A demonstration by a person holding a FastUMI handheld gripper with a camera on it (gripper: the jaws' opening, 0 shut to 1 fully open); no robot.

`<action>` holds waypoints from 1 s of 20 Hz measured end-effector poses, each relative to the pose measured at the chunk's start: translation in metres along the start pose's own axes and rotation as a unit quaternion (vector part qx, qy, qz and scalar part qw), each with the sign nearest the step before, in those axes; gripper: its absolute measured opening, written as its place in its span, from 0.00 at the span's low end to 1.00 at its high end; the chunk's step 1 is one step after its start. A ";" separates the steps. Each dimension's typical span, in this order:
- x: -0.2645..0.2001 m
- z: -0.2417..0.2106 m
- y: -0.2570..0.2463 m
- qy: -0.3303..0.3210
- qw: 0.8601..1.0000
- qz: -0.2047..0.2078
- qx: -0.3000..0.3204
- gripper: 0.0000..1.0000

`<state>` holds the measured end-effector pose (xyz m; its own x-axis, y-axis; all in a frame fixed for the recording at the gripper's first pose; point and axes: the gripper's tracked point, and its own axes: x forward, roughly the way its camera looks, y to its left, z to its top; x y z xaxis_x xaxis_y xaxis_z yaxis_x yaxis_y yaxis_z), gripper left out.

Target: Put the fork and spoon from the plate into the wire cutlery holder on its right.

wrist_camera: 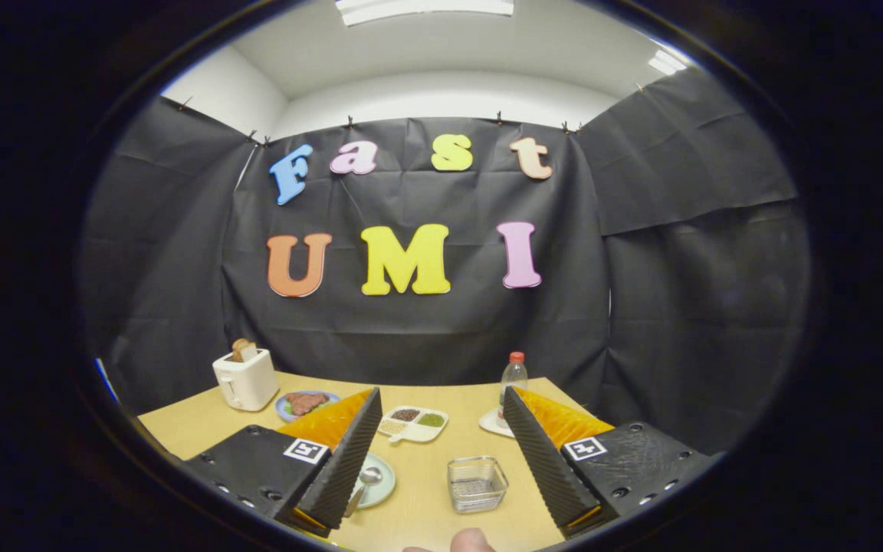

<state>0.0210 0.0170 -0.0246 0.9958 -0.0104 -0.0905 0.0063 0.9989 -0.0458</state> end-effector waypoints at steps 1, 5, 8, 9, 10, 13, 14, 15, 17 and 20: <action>0.000 0.000 0.001 0.001 1.000 0.001 0.003 0.95; 0.003 -0.007 0.007 0.010 1.000 0.008 -0.009 0.95; 0.011 -0.023 0.026 0.038 0.998 0.026 -0.031 0.95; 0.015 -0.029 0.034 0.050 0.997 0.033 -0.038 0.95; 0.020 -0.039 0.044 0.066 0.996 0.043 -0.045 0.95; 0.037 -0.075 0.077 0.139 0.986 0.069 -0.060 0.96; 0.043 -0.086 0.086 0.162 0.982 0.076 -0.066 0.96; 0.047 -0.097 0.093 0.184 0.977 0.080 -0.074 0.95; 0.053 -0.120 0.107 0.226 0.967 0.087 -0.084 0.96; 0.057 -0.154 0.123 0.292 0.948 0.097 -0.078 0.96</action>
<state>0.0646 0.1328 -0.1883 0.7568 0.1034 -0.6455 -0.2303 0.9663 -0.1152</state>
